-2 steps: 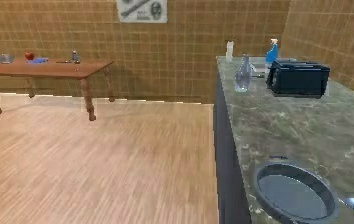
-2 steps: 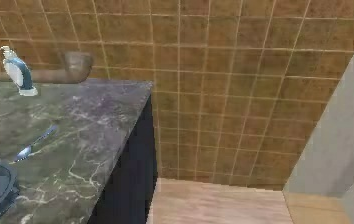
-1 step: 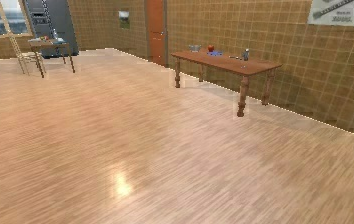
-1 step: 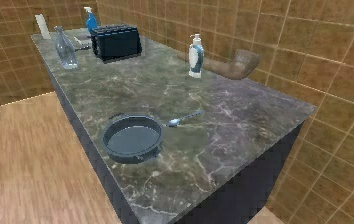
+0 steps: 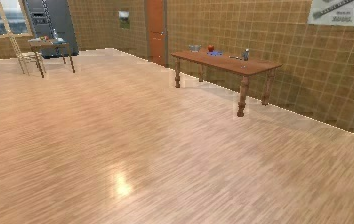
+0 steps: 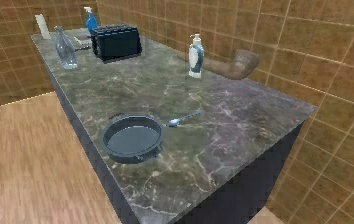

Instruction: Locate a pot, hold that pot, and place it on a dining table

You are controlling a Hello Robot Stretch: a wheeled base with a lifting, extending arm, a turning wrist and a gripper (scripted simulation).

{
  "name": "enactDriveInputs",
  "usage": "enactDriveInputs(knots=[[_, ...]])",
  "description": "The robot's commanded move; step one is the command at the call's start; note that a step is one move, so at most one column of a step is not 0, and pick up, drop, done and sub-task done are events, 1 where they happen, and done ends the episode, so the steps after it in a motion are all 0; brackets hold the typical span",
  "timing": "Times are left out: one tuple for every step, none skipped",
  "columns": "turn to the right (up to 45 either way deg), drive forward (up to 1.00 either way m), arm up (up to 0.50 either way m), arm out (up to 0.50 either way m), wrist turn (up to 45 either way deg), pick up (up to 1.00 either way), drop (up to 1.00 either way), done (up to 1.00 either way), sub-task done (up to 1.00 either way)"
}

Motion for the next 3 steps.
enactDriveInputs(knots=[[0.0, 0.00, 0.38, 0.00, 0.0, 0.00, 0.00, 0.00, 0.00], [0.0, 0.00, 0.00, 0.12, 0.0, 0.00, 0.00, 0.00, 0.00], [0.0, 0.00, 0.00, 0.00, 45.0, 0.00, 0.00, 0.00, 0.00]])
